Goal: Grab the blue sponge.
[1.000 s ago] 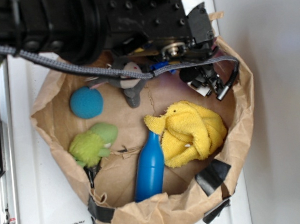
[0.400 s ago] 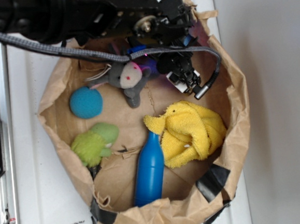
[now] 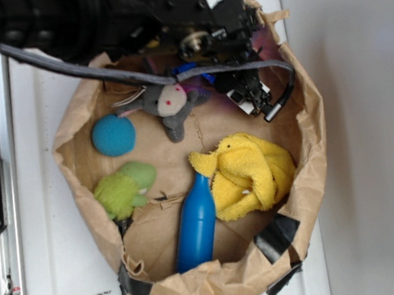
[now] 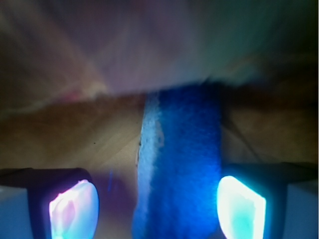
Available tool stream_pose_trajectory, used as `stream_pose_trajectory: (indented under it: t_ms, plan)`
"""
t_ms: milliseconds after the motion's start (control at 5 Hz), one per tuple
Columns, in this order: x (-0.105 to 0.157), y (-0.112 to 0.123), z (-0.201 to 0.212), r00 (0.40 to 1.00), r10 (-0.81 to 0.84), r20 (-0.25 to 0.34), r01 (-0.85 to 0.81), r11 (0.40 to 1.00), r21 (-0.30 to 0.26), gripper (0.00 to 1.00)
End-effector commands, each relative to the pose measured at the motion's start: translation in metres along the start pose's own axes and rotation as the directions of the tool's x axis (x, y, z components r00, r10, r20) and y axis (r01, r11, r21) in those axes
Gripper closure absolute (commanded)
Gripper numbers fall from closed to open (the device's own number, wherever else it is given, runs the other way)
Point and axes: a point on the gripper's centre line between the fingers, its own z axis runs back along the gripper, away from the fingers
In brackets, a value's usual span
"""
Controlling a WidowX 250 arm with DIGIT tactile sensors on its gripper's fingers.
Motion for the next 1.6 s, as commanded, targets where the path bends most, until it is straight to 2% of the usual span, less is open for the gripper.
stream_pose_trajectory:
  t_ms: [0, 200, 600, 800, 1000, 1200, 1400]
  plan:
    - [0.018, -0.017, -0.015, 0.994, -0.015, 0.108, 0.014, 1.000, 0.017, 0.00]
    - [0.012, -0.017, -0.013, 0.993, -0.029, 0.115, 0.030, 1.000, -0.005, 1.00]
    - [0.009, -0.015, 0.003, 0.993, -0.066, 0.100, 0.068, 0.997, -0.024, 1.00]
    - [-0.003, -0.011, 0.029, 0.991, -0.129, 0.025, 0.130, 0.990, -0.054, 1.00]
    - [-0.019, -0.015, 0.068, 0.953, -0.277, -0.119, 0.269, 0.960, -0.081, 1.00]
    - [-0.031, -0.027, 0.109, 0.869, -0.423, -0.259, 0.421, 0.905, -0.063, 1.00]
    - [-0.038, -0.040, 0.132, 0.734, -0.562, -0.382, 0.564, 0.817, -0.120, 1.00]
